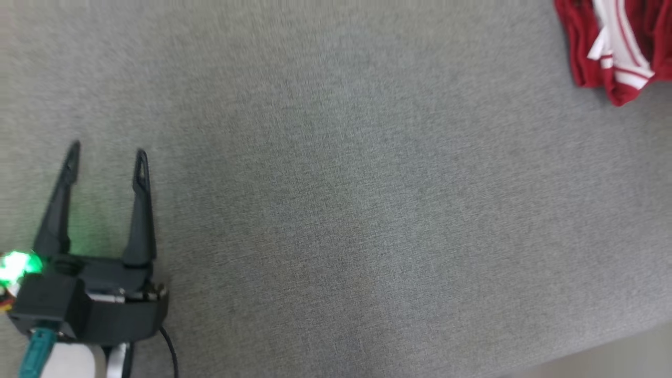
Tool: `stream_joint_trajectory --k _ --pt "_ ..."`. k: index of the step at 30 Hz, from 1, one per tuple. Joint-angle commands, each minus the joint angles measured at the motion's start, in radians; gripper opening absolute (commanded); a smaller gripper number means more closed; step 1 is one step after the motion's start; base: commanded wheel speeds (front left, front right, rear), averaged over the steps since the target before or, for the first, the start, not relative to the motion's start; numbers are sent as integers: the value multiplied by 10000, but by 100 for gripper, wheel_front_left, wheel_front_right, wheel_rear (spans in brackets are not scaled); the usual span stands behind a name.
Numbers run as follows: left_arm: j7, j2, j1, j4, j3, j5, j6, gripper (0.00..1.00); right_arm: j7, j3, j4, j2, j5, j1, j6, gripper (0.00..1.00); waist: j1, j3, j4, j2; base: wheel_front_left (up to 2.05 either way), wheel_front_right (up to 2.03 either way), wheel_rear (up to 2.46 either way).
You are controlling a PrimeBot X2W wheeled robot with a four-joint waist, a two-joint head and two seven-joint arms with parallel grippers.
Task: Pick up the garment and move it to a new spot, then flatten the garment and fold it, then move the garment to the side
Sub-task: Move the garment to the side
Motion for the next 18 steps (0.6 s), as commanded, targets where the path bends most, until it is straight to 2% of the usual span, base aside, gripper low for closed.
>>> stream_joint_trajectory --k 1,11,18 --pt "-60 -70 266 131 -16 -80 55 100 -138 -36 -53 143 126 60 -33 100 0 -845 176 -1 0 0 0" --pt "-287 -483 1543 878 164 -524 339 100 -884 -127 -943 858 456 1190 -33 100 0 -3195 694 -1 0 0 0" --pt "-320 -739 2513 1345 297 -858 425 100 -999 -913 -2142 1265 467 3245 -32 100 0 -4635 1232 -1 0 0 0"
